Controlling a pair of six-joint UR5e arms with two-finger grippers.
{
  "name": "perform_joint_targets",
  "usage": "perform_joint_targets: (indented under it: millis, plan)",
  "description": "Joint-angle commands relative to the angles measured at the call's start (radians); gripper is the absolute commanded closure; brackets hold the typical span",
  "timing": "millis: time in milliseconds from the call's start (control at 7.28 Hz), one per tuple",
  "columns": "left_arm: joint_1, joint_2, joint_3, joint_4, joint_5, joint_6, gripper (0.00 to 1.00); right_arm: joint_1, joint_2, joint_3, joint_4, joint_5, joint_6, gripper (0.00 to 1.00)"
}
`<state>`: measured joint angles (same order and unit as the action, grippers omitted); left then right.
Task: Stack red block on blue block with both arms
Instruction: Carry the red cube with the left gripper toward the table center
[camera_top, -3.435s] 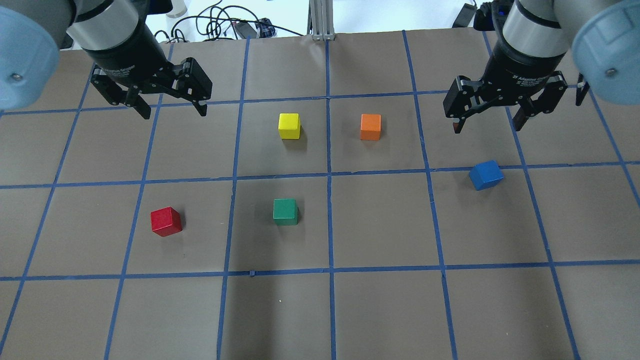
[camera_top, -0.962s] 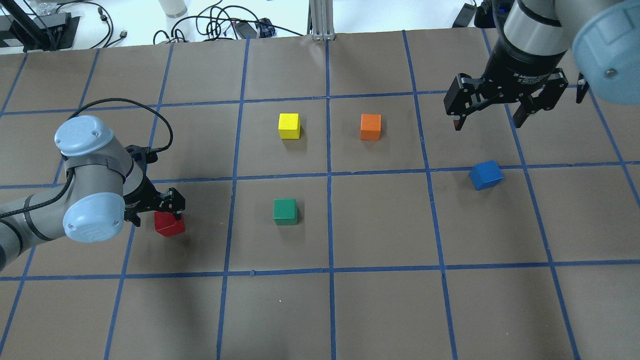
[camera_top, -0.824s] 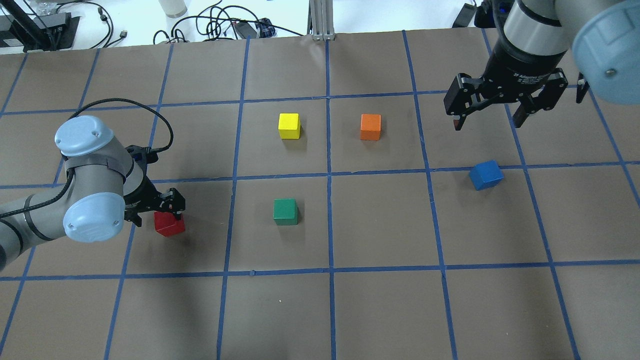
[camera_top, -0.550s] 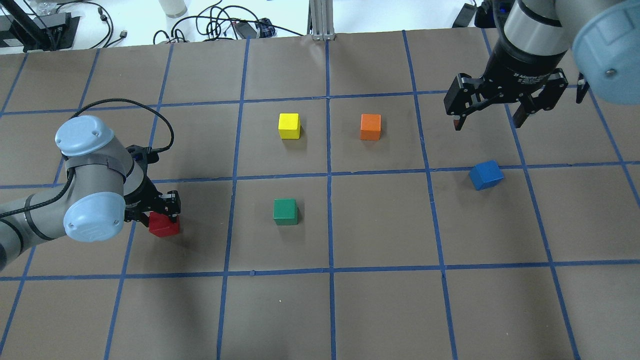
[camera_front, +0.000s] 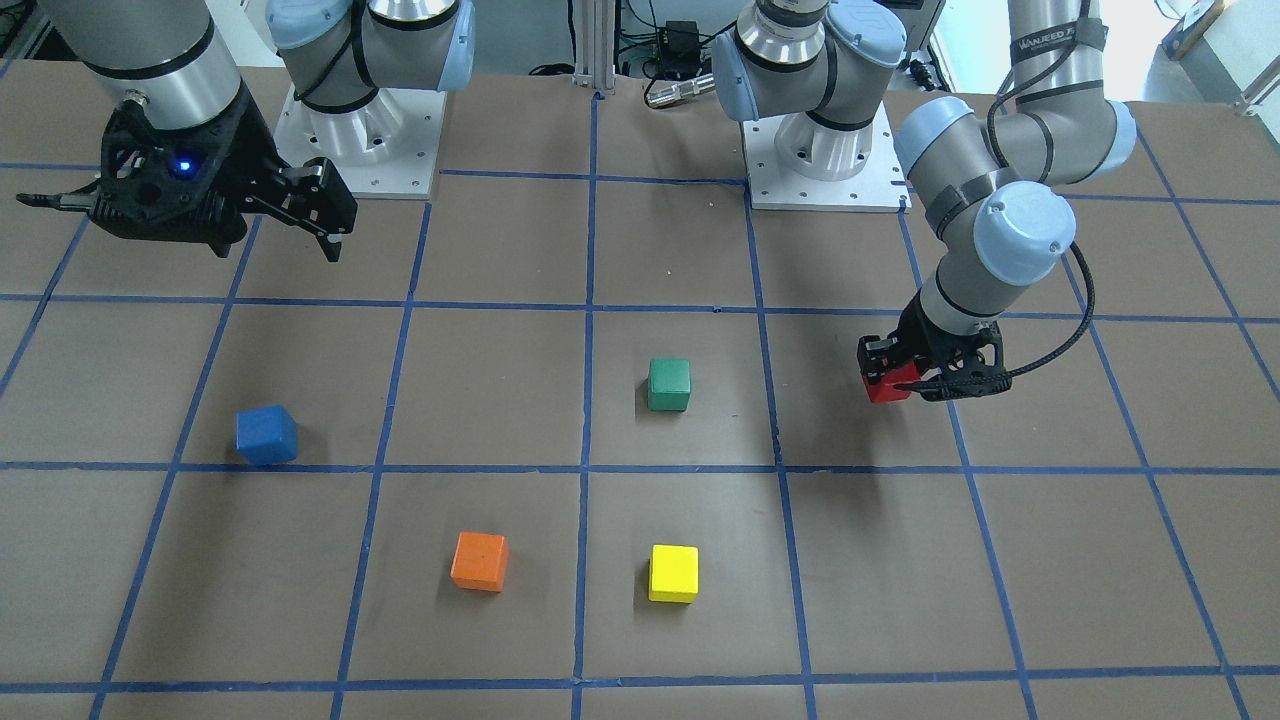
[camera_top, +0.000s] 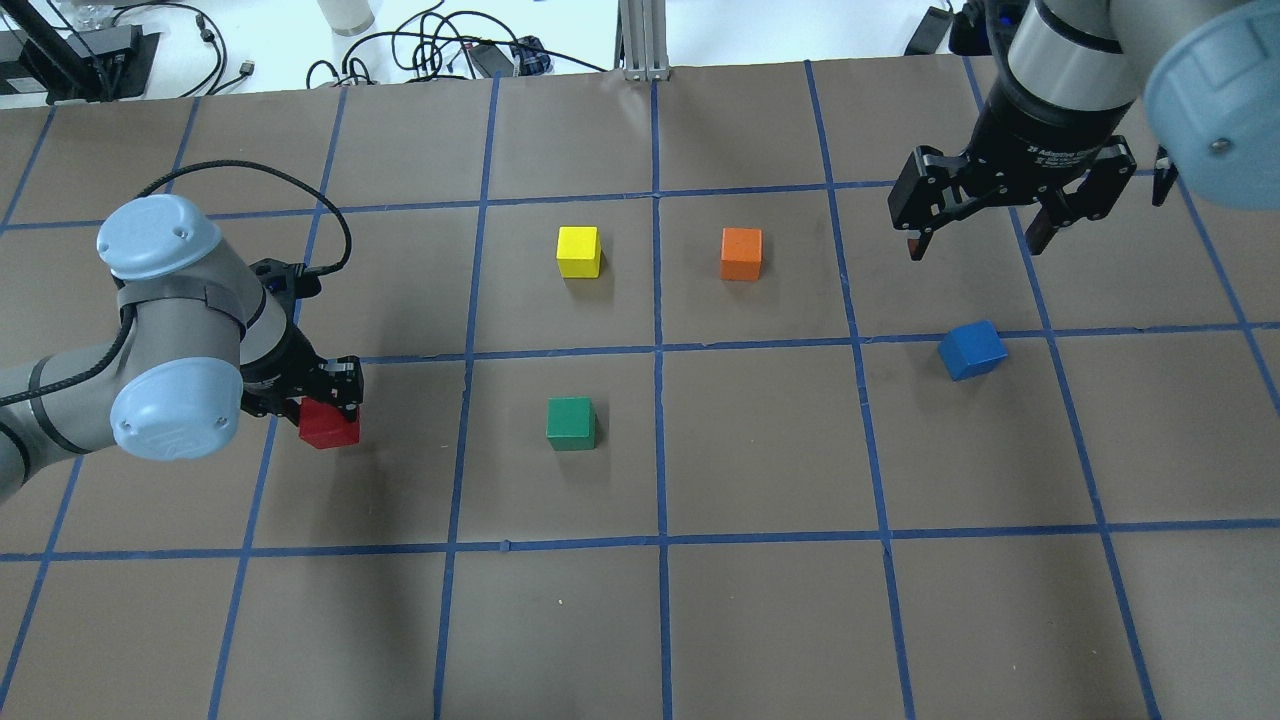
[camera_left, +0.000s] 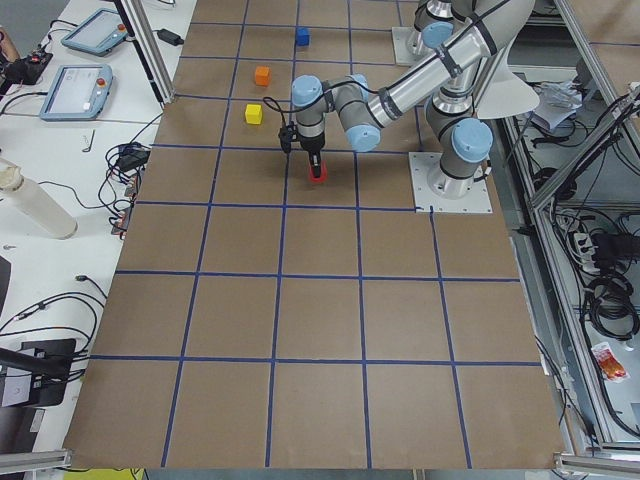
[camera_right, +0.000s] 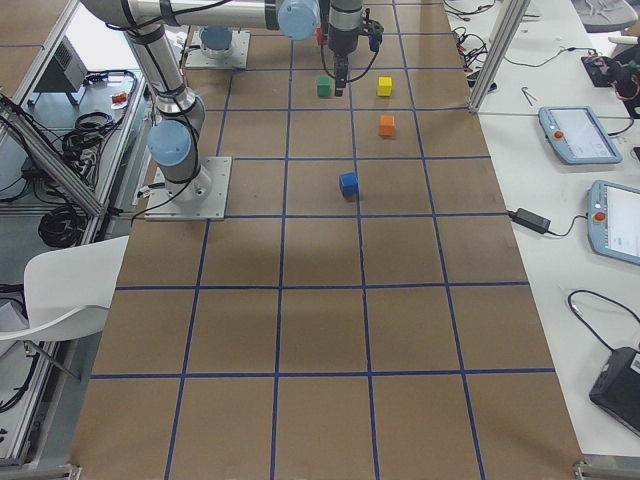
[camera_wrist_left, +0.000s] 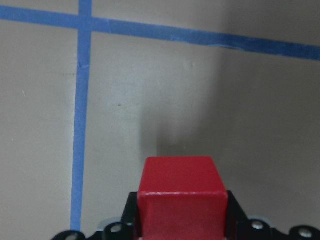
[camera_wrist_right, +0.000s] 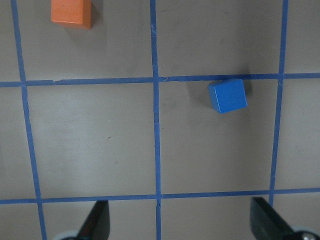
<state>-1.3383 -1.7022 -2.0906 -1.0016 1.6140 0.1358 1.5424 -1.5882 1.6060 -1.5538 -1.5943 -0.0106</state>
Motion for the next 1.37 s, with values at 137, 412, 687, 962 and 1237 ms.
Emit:
perform_joint_targets:
  millis: [137, 412, 687, 962, 1237]
  plan:
    - [-0.328, -0.054, 0.202, -0.100, -0.049, -0.094, 1.00, -0.004, 0.002, 0.000, -0.002, -0.001, 0.001, 0.00]
    - [-0.476, -0.181, 0.375, -0.092, -0.135, -0.327, 1.00, -0.007, 0.002, 0.000, -0.003, 0.001, 0.000, 0.00]
    - [-0.583, -0.250, 0.395, -0.074, -0.124, -0.372, 1.00, -0.008, 0.002, 0.000, -0.003, -0.001, -0.003, 0.00]
    - [-0.588, -0.305, 0.374, -0.015, -0.125, -0.387, 1.00, -0.010, 0.002, 0.000, -0.009, 0.001, -0.003, 0.00]
    - [-0.591, -0.338, 0.382, 0.029, -0.134, -0.383, 0.87, -0.008, 0.001, 0.000, -0.009, -0.001, -0.002, 0.00]
